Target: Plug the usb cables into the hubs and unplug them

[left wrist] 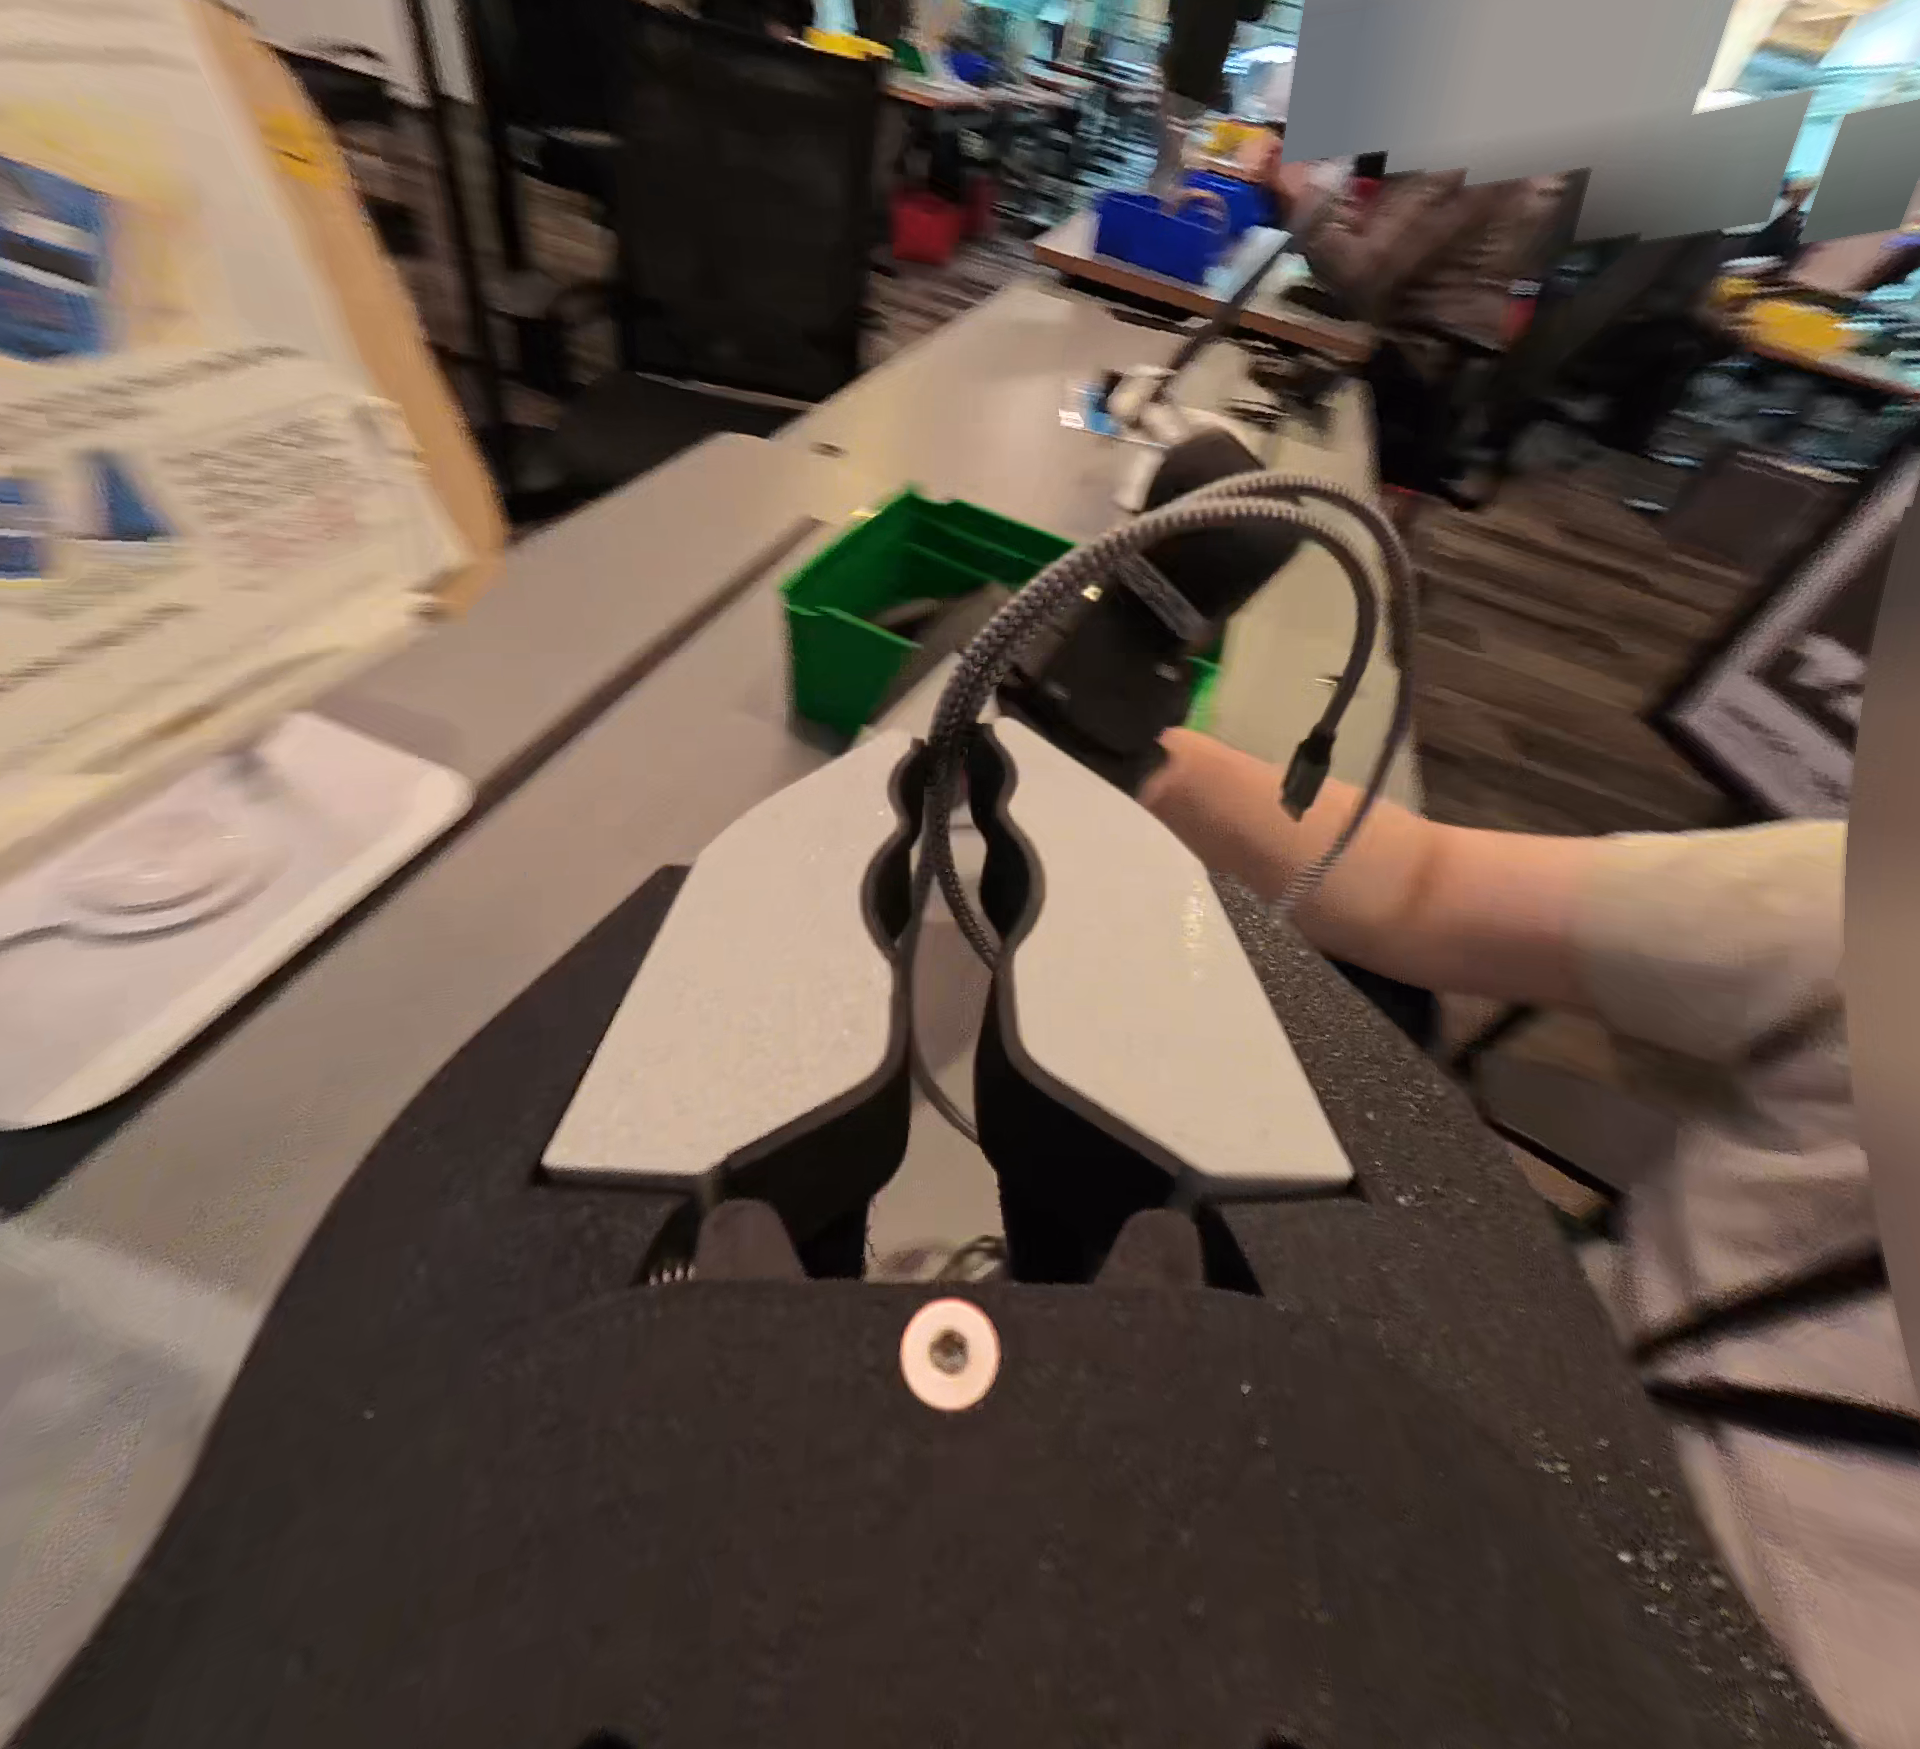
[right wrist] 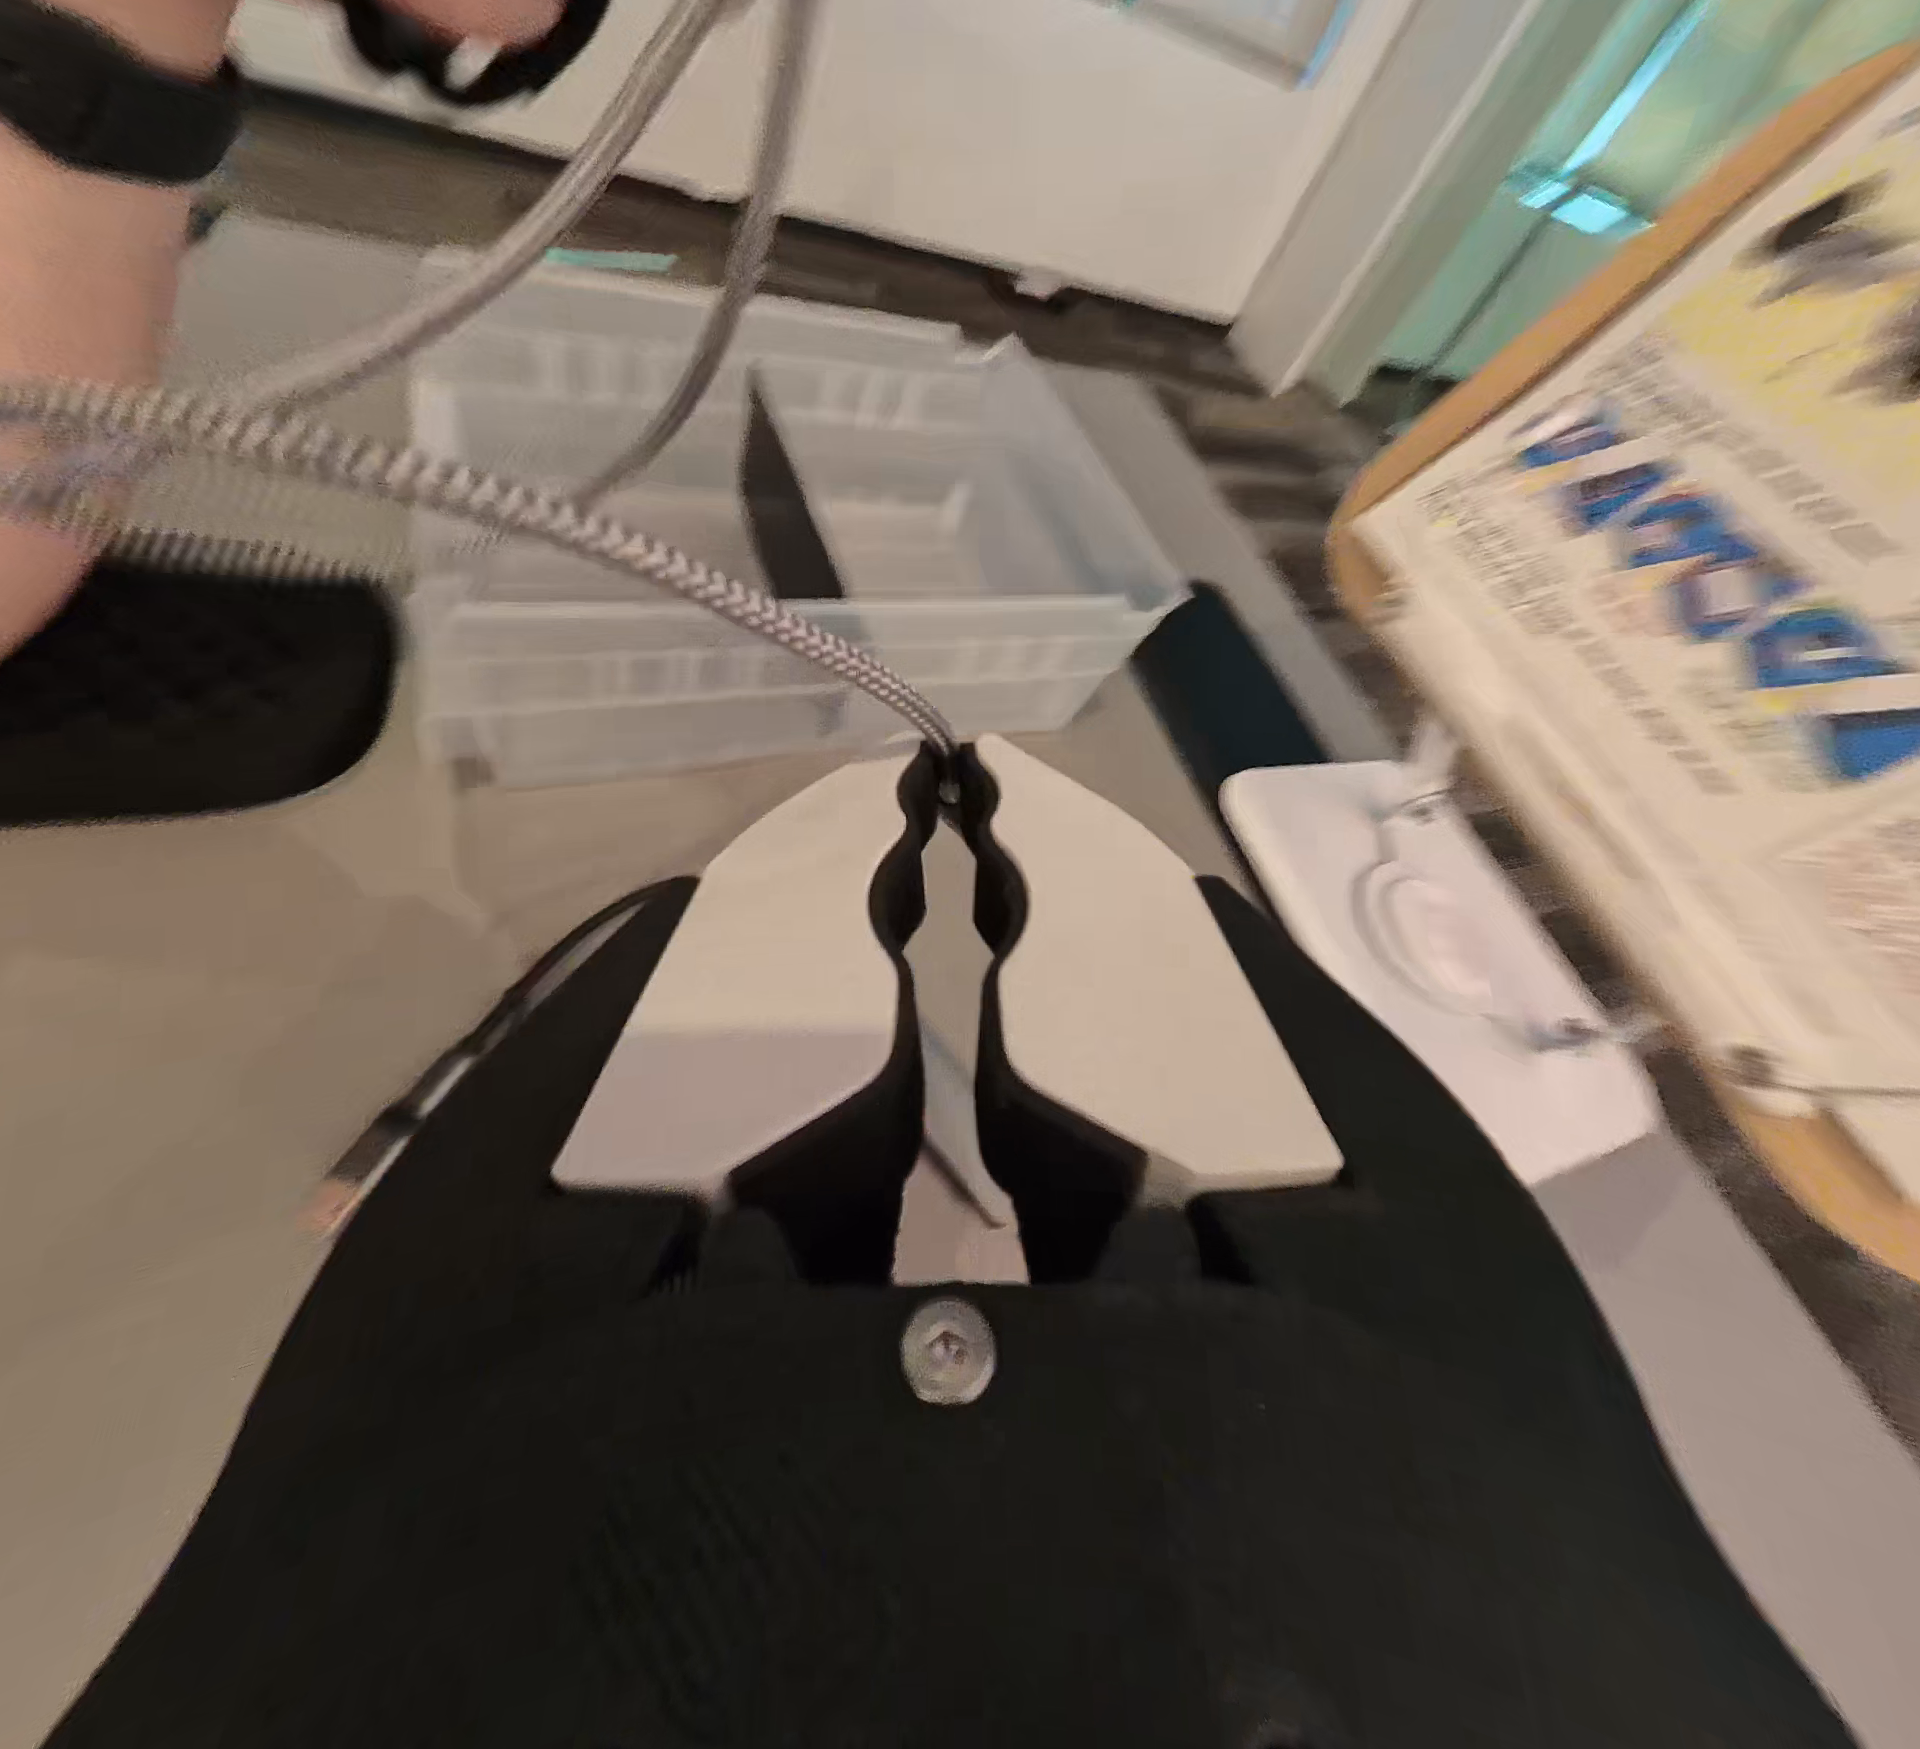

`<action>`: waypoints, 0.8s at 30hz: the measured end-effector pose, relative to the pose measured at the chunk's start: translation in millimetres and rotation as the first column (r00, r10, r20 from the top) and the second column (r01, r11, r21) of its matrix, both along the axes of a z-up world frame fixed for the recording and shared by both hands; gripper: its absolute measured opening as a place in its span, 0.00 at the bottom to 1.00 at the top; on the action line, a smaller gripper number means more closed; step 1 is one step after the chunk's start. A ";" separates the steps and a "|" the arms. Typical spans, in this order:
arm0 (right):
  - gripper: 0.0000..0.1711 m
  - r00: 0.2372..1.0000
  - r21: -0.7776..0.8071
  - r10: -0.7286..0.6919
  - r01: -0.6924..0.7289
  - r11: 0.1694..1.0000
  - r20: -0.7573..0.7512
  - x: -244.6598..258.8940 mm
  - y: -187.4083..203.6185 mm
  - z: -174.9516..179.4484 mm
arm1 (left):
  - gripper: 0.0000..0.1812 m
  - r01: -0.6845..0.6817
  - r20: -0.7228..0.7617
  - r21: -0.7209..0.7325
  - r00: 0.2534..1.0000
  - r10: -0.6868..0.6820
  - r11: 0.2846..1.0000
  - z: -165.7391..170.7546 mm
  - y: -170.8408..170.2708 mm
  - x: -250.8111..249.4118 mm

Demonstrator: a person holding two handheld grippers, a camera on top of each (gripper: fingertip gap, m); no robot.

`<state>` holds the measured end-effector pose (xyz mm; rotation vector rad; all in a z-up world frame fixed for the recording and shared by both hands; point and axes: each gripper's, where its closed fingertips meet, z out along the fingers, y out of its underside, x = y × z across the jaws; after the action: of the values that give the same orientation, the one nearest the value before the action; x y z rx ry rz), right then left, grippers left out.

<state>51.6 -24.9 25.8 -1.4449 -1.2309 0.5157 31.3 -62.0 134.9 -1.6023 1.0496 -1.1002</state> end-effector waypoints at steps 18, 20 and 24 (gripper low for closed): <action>0.02 0.954 0.779 0.165 0.096 0.619 -0.249 71.4 -83.6 141.2 | 0.27 0.155 0.286 -0.162 0.953 -0.105 0.975 7.6 1.0 52.3; 0.03 0.965 0.847 0.163 0.089 0.525 -0.203 66.2 -95.9 143.9 | 0.28 0.315 0.376 -0.211 0.900 -0.221 0.925 12.8 -11.7 60.1; 0.03 0.976 0.881 0.170 0.042 0.472 -0.137 55.3 -107.1 141.5 | 0.30 0.476 0.462 -0.217 0.819 -0.340 0.852 18.3 -30.9 72.5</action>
<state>106.9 -132.0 167.3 -0.4129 -1.1054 0.0056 103.8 -92.9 153.2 -1.3161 0.9869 -1.9031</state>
